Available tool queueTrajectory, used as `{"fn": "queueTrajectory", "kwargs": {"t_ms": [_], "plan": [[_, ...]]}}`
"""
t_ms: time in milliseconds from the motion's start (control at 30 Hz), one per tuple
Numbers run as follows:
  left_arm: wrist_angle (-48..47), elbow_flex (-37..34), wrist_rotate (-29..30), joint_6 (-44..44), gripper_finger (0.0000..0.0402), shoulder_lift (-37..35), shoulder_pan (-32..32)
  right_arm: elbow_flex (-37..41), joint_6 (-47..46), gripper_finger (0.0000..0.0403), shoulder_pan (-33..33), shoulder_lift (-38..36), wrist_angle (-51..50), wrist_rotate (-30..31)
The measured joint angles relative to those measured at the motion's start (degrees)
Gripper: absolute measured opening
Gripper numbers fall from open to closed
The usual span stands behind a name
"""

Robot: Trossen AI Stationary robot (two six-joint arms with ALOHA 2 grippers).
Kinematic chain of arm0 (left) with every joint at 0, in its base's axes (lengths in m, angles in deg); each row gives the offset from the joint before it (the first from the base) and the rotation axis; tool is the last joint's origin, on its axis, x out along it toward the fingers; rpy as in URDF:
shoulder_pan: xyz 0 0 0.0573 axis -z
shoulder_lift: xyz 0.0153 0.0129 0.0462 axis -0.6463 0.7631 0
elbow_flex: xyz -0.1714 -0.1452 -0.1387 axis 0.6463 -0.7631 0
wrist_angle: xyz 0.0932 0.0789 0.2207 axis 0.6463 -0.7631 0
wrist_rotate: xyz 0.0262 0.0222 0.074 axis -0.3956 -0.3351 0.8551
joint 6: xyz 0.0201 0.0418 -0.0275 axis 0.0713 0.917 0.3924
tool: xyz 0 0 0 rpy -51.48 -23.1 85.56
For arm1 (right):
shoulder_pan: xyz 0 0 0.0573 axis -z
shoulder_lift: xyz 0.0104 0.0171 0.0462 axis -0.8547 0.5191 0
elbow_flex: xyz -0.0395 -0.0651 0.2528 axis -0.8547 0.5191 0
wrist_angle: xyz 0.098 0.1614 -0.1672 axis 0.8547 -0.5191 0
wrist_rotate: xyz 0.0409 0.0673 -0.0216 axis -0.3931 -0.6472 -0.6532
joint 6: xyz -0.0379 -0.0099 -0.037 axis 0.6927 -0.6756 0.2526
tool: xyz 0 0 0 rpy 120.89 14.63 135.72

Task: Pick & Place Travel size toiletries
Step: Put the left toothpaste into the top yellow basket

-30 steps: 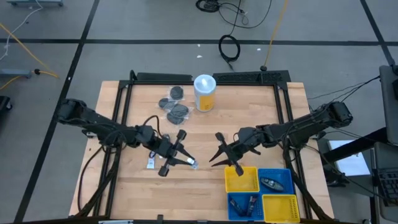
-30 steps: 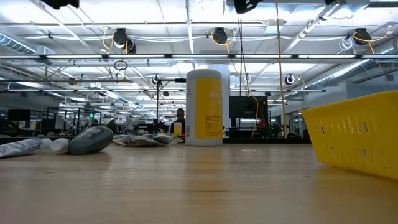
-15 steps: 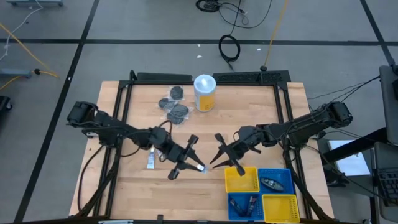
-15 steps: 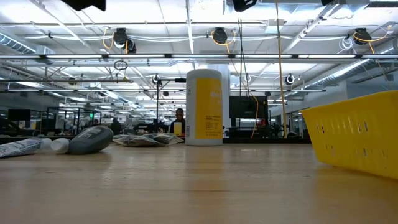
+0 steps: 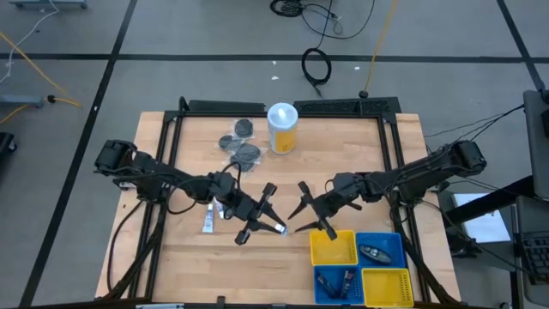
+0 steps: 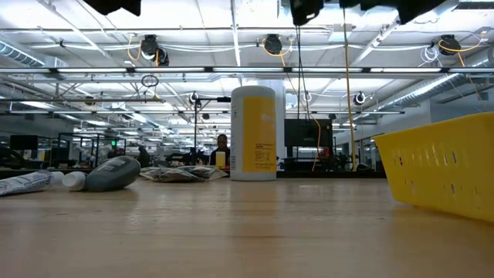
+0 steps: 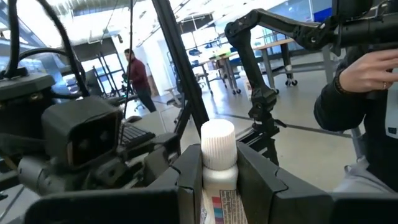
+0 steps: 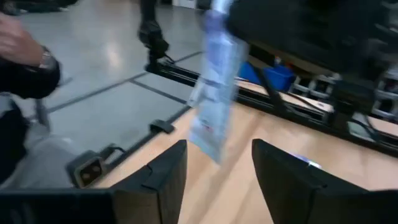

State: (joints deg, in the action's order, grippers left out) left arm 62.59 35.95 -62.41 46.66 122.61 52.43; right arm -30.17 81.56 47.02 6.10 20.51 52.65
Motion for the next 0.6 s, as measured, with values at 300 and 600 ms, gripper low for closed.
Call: {"fn": "queueTrajectory", "kwargs": {"t_ms": [300, 600], "plan": [[0.47, 0.0, 0.12, 2.2, 0.0069, 0.0, -0.3, 0.43, -1.33, 0.0172, 0.39, 1.04, 3.13, -0.69], [0.59, 0.0, 0.19, 3.89, 0.0069, 0.0, -1.92, 0.51, -1.52, 0.0144, 0.38, 5.04, 7.18, -2.98]]}}
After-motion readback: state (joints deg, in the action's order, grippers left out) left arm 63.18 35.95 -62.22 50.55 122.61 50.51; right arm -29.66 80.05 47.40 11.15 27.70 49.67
